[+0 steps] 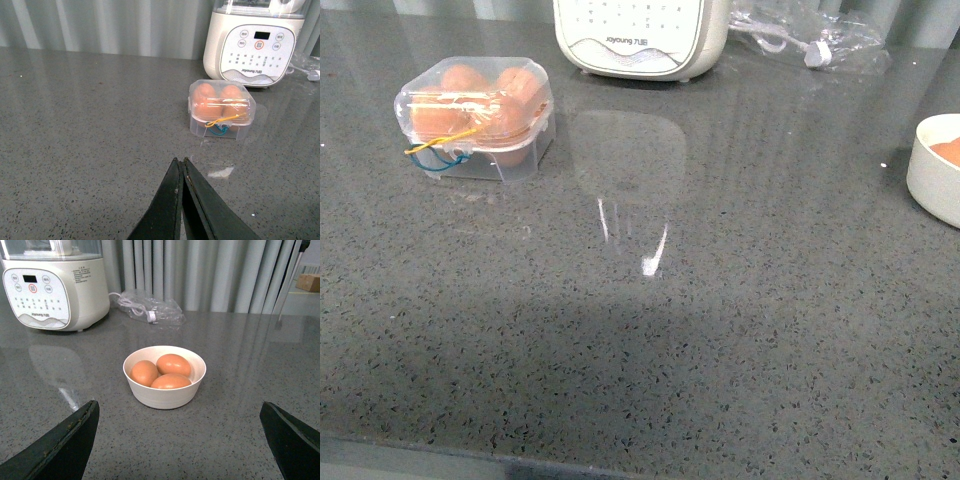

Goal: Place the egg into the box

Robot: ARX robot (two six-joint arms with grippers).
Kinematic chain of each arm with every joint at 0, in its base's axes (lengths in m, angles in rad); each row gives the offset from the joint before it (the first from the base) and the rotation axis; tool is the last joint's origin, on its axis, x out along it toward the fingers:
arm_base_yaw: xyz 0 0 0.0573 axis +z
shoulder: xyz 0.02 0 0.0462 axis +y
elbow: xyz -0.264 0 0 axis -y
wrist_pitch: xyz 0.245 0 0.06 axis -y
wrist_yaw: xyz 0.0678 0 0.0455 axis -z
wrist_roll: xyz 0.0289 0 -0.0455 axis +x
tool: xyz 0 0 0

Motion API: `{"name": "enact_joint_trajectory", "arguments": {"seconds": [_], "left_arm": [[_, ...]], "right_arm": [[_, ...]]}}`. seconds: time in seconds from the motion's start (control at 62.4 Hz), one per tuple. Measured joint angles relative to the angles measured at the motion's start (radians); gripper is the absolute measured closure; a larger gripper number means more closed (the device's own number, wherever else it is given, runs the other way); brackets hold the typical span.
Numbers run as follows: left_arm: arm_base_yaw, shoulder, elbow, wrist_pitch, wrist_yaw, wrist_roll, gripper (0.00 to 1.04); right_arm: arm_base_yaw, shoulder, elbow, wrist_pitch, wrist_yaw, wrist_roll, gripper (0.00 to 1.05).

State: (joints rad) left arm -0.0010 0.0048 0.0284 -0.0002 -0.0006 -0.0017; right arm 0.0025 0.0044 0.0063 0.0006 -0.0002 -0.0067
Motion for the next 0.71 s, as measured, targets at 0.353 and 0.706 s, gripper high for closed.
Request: {"name": "enact_joint_trajectory", "arguments": {"seconds": [0.353,0.706], "left_arm": [[0.000,0.000,0.000,0.000,0.000,0.000,0.51],[0.000,0.000,0.000,0.000,0.000,0.000,0.08]], "right_arm": [[0.000,0.000,0.000,0.000,0.000,0.000,0.07],[0.000,0.000,0.000,0.000,0.000,0.000,0.07]]}}
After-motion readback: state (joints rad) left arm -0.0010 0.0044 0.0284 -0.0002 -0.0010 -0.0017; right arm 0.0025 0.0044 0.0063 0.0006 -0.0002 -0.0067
